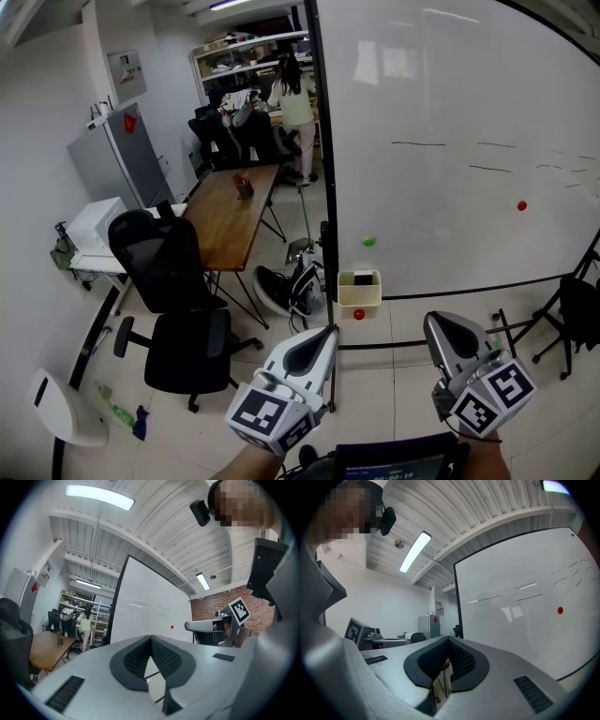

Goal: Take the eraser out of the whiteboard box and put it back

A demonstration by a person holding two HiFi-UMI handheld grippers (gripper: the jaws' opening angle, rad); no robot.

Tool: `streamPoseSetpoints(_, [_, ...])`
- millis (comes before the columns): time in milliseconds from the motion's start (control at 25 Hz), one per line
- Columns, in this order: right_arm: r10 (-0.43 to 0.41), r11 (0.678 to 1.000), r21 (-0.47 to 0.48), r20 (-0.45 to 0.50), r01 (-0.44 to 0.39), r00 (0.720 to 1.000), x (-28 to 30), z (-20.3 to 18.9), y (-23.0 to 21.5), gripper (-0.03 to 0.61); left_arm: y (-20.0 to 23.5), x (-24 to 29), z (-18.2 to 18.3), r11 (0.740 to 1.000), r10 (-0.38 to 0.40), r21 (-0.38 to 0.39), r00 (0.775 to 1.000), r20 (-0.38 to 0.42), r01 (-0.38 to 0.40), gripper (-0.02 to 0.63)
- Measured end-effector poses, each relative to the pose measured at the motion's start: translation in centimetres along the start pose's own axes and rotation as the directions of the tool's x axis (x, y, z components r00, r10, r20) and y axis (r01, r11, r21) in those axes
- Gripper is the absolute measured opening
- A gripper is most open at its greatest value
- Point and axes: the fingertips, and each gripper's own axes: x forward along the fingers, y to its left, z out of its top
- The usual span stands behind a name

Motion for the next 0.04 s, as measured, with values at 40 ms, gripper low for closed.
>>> streamPoseSetpoints(40, [0.000,1.000,-0.001,0.000,0.000,1.000,0.14,-0.06,-0.03,0.021,0.13,0.09,-0.04,1.000,0.000,0.001,1.000,0.001,0.000,0.029])
